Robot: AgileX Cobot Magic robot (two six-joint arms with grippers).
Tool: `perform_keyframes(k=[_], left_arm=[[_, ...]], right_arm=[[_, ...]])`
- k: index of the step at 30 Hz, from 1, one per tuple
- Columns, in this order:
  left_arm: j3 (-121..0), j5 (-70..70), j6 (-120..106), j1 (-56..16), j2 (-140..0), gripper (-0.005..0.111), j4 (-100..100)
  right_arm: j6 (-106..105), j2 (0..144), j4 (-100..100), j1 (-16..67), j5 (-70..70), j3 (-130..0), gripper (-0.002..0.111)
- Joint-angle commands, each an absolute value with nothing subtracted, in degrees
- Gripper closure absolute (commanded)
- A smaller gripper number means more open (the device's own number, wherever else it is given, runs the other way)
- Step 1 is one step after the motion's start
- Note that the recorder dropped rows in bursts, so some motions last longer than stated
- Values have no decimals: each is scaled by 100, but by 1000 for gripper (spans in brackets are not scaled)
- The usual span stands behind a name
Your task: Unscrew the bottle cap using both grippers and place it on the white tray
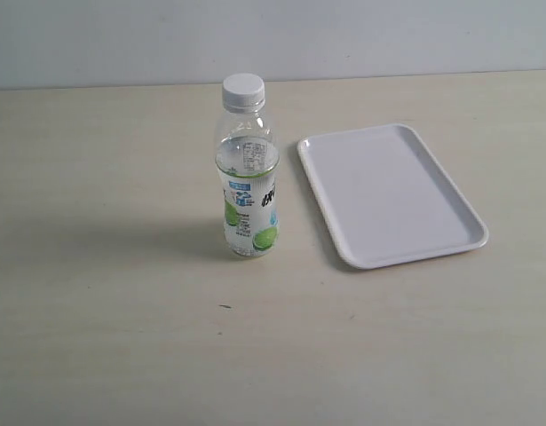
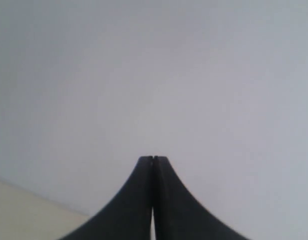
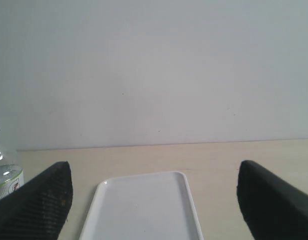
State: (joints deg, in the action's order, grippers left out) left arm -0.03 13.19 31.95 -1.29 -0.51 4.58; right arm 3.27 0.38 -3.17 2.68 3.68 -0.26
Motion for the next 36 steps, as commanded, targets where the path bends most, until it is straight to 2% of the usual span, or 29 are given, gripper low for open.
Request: perform_keyframes(k=[1,5,8,10,13,15,19,23,28,36], left_arm=[[-125,2238,3471,-113,-645,107,749],[-1097,1940,3447,-113,-2299,107,1858],[-2379,451,3489,-113,-4149,107,2861],[-2755,348,3455,-175,-5098,107,3021],[-3001,83,3493,-467,-6145,107,4773],[-3005,174,3492,-642,-6665,107,4910],[-2958,861,3476,-1305,-7133,107,5552],[-2934,1597,3496,-1564,-7242,107,5515],[-2882,2225,3904,-1606,-7268,107,5506],[-2863,2342,3904,-1606,-7268,107,5548]], right_arm=[[306,0,-291,267,343,0,24],[306,0,-291,267,343,0,24],[306,0,-291,267,343,0,24],[306,0,-291,267,343,0,24],[306,0,-291,267,343,0,24],[306,0,-291,267,343,0,24],[306,0,-291,267,343,0,24],[306,0,-291,267,334,0,24],[306,0,-291,267,334,0,24],[306,0,-291,267,334,0,24]])
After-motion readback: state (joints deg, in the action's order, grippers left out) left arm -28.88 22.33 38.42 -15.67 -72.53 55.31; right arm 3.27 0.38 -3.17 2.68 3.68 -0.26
